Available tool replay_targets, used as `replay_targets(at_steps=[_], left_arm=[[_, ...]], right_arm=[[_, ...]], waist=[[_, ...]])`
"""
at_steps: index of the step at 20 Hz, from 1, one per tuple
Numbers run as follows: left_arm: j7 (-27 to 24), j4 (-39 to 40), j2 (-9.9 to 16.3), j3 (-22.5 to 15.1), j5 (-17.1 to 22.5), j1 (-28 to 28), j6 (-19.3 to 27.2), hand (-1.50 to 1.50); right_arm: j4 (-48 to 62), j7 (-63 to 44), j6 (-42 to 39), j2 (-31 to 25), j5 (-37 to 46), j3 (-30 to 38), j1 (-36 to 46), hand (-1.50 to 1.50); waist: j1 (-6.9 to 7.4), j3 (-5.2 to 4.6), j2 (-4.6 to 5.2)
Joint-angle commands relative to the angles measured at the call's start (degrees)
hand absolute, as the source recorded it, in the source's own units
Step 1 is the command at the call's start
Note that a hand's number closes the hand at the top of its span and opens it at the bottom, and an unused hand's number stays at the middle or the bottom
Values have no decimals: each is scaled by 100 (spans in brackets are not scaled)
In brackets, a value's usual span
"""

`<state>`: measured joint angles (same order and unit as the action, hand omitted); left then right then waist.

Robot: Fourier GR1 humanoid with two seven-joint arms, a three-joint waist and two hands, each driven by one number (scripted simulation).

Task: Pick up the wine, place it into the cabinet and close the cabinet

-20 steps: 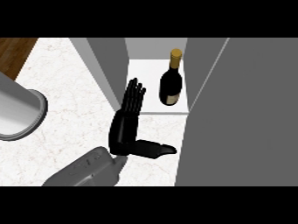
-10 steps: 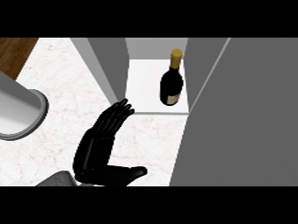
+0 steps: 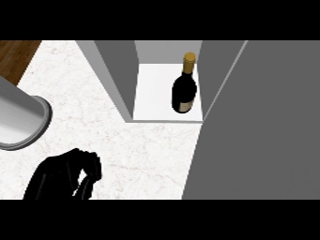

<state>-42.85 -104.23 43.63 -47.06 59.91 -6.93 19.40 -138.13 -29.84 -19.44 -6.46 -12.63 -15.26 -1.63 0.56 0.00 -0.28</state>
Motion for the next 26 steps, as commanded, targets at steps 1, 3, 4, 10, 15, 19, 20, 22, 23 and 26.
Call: replay_targets(at_steps=[1,3,4,10,15,19,20,22,23,26], left_arm=[[-100,-44,709,471,219,561,-695,150],[-301,-182,779,519,147,889,-694,150],[-44,-572,967,833,325,797,-519,-150],[-605,-49,1170,1405,697,1582,-1493,-150],[-771,-52,1678,1888,981,2168,-1895,-150],[-861,112,2063,2227,1184,2584,-2485,-150],[-941,338,1972,2312,1179,2630,-2555,-150],[-762,340,2029,2422,1278,2446,-2477,-150],[-862,430,2188,2547,1353,2658,-2803,-150],[-980,550,2178,2592,1204,2715,-3002,-150]], right_arm=[[-656,-411,77,130,-448,-536,-104,150],[-763,-663,90,177,-113,-1187,-78,150],[-597,-590,190,334,38,-1334,39,150],[-271,-1088,1526,639,845,-2908,1007,150],[181,-1346,2107,640,1206,-3796,1618,150],[1064,-849,2951,637,1510,-4214,2131,150],[754,-1148,3185,632,1387,-4109,2402,150],[1093,-996,3502,622,1479,-4125,2828,150],[1164,-773,3649,617,1647,-4108,2766,150],[1405,-533,4184,606,1614,-3753,3080,150]], waist=[[6,-7,4],[22,-10,-12],[17,-4,-7],[21,-19,-16],[120,-27,-44],[251,-28,-55],[152,-24,-31],[136,-29,-23],[223,-31,-46],[264,-31,-13]])
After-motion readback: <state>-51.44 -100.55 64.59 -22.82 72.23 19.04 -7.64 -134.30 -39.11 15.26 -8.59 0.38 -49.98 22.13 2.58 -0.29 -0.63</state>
